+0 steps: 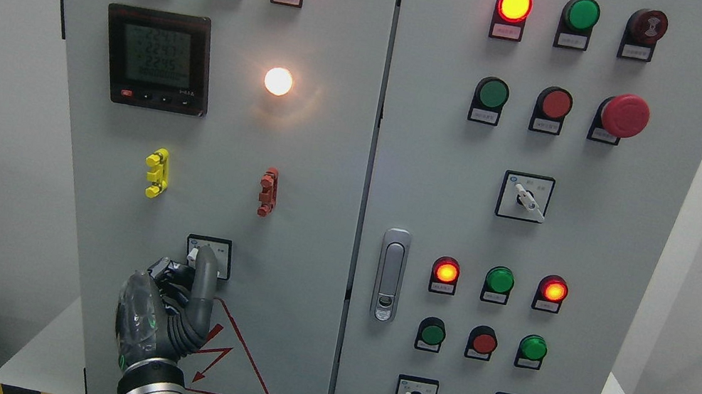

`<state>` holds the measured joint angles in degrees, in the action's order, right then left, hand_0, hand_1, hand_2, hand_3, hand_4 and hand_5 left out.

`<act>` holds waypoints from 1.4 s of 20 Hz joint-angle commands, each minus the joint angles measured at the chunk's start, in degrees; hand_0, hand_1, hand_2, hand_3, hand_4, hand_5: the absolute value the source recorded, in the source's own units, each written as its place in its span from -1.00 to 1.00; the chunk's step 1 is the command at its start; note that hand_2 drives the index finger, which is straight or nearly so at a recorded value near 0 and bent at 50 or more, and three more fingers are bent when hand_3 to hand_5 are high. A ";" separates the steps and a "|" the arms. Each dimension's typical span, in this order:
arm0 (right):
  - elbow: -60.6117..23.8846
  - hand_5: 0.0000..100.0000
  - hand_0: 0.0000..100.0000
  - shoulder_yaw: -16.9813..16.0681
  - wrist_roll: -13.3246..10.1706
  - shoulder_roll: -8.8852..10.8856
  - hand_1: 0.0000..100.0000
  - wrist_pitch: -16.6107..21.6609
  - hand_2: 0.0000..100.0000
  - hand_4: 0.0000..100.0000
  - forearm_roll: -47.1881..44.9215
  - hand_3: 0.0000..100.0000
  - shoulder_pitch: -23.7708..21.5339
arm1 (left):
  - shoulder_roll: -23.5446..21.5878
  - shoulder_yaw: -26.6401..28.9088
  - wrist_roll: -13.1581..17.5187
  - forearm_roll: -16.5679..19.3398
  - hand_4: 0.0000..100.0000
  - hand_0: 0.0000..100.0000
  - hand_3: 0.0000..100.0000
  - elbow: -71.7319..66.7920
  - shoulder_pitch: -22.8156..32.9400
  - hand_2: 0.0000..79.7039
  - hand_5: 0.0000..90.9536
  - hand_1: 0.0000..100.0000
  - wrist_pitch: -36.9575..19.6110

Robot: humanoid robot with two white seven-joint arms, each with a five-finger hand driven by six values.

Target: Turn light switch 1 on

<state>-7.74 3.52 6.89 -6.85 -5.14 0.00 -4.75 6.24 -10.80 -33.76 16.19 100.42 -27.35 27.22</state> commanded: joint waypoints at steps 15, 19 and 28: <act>0.00 -1.00 -0.76 0.00 -0.03 0.00 -0.22 -0.04 -1.00 -1.00 -0.97 -1.00 0.01 | 0.00 0.08 -0.17 -0.02 0.68 -0.72 0.56 2.15 2.73 0.69 0.75 -0.46 -0.94; 0.00 -1.00 -0.76 0.00 -0.03 0.00 -0.22 -0.04 -1.00 -1.00 -1.05 -1.00 0.01 | 0.00 0.17 -0.17 0.07 0.68 -0.71 0.56 3.81 4.14 0.71 0.76 -0.45 -1.12; 0.00 -1.00 -0.76 0.00 -0.03 0.00 -0.22 -0.04 -1.00 -1.00 -0.97 -1.00 0.01 | 0.00 1.13 -0.17 -0.02 0.70 -0.71 0.60 4.26 9.41 0.75 0.77 -0.44 -9.37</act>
<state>-7.73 3.52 6.89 -6.86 -5.14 0.00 -4.75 6.26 -10.48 -33.99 16.18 103.43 -20.98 20.87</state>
